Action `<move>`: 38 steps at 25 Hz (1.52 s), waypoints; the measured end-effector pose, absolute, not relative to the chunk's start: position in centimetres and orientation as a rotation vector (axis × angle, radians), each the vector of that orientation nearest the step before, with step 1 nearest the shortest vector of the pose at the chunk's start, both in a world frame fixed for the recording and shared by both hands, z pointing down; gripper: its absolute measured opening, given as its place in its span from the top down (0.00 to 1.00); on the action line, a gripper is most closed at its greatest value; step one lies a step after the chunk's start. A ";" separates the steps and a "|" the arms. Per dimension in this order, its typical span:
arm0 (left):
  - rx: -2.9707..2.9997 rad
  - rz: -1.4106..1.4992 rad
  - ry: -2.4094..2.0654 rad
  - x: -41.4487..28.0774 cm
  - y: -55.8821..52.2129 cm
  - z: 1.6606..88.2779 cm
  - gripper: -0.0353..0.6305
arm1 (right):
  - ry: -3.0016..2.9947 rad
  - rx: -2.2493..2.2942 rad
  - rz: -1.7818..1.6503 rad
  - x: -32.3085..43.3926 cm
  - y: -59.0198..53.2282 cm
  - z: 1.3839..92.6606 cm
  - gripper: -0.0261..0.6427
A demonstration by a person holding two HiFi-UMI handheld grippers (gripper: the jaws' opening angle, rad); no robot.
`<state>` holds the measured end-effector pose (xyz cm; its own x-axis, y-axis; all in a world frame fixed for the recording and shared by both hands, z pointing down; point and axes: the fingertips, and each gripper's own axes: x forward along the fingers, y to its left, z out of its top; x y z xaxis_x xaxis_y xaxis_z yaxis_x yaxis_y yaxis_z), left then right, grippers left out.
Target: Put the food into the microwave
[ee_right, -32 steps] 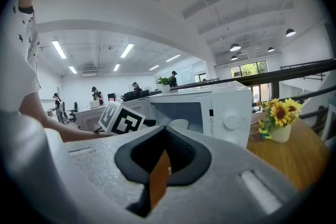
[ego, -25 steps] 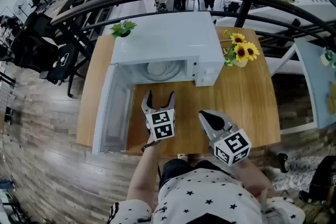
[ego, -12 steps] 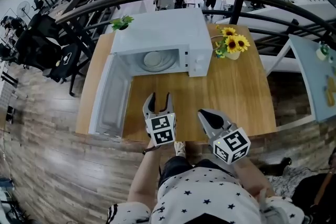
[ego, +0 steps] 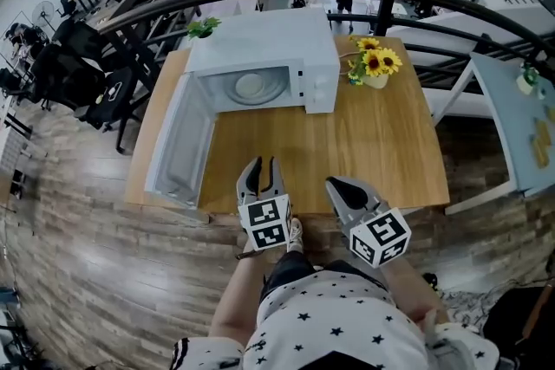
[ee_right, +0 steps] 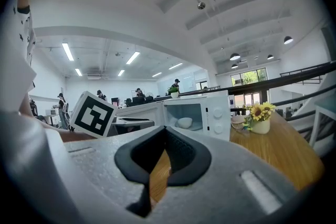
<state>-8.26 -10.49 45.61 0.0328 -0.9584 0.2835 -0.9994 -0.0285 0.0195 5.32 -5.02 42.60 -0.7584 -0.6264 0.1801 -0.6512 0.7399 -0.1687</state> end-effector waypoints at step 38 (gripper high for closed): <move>2.256 0.119 -1.911 -3.0 3.0 42.6 0.93 | -2.836 1.122 0.276 8.4 4.5 42.8 0.95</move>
